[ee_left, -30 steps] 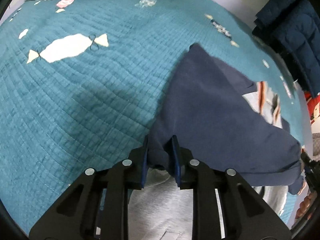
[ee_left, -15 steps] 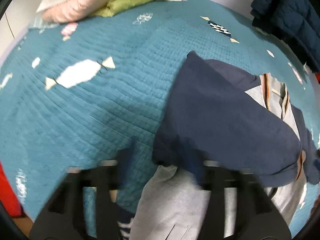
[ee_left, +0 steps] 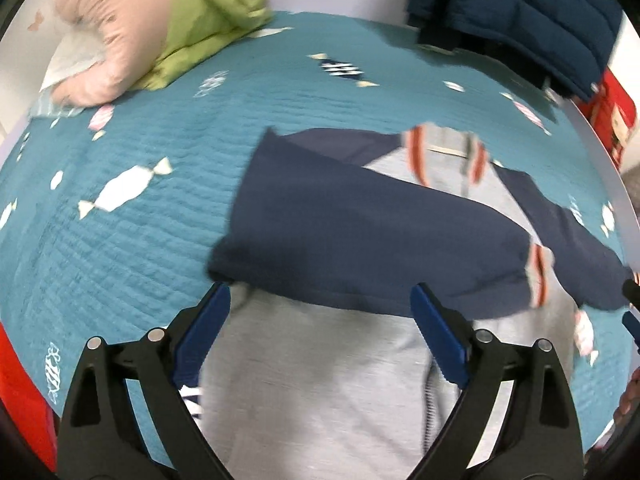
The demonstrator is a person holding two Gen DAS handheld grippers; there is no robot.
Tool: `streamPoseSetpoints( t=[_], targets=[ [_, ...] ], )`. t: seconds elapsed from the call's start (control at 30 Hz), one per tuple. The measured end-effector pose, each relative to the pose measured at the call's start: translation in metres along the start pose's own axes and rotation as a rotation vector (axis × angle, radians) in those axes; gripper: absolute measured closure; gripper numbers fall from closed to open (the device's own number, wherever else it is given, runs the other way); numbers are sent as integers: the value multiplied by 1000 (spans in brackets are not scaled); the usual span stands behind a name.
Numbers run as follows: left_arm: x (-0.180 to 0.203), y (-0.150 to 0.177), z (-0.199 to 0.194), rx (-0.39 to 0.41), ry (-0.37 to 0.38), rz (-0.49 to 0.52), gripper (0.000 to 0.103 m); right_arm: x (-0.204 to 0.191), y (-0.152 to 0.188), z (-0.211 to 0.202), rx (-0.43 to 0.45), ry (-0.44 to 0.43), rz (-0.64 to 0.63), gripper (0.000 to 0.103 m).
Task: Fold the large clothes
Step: 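Lay the folded sleeve on the jacket and open the left tool, then grasp the other navy sleeve cuff with the right tool while the left tool pins the sleeve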
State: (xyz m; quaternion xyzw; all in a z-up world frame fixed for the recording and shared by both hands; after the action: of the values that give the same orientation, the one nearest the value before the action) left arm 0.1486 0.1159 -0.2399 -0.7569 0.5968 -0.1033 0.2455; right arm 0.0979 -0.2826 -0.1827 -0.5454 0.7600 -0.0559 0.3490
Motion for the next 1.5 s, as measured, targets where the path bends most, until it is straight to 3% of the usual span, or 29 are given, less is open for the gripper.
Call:
streamPoseSetpoints(
  t=[0.37,0.53,0.77,0.83,0.87,0.93,0.97,1.03,1.2,1.27,1.37,1.4,1.47,1.5],
  targets=[
    [150,11,-31,31,160,276,11,90,-4,-35,59,95,129,9],
    [209,12,-35,8,232,329,11,148,-17,-55,108,146,216,9],
    [276,0,-29,-34,347,340,14,258,-51,-80,182,220,385,9],
    [294,-2,-23,-67,372,343,37,284,-62,-83,216,230,441,9],
    [302,-2,-21,-84,382,346,39,294,-68,-83,225,231,456,9],
    [318,-5,-15,-103,402,346,57,316,-81,-84,251,246,496,9],
    [324,-6,-13,-108,410,348,59,323,-86,-84,267,249,505,9],
    [336,-7,-9,-122,452,340,77,342,-98,-83,299,247,539,9],
    [361,-1,18,-206,493,326,91,368,-112,-70,335,228,600,9],
    [367,6,36,-232,449,345,91,372,-117,-62,344,223,605,16],
    [370,15,54,-264,438,343,93,370,-128,-49,350,161,548,41],
    [371,15,55,-254,443,340,93,370,-132,-44,337,153,531,53],
    [372,16,55,-245,438,358,93,368,-138,-39,322,177,502,63],
    [372,16,56,-244,432,367,93,361,-142,-40,325,167,480,75]
  ],
)
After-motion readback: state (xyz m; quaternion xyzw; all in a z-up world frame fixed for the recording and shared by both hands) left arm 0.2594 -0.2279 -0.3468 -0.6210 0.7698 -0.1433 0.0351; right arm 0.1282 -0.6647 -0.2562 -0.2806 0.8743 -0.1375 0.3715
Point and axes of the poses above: each gripper's, at about its wrist camera, not at the fingertips, and z roughly the way its jaws point, x to its right, y to its underside, the point moved 7 cm from there along z, roughly the way its jaws point, and after that the axes turned 12 degrees about -y, right-handed, at the moved point
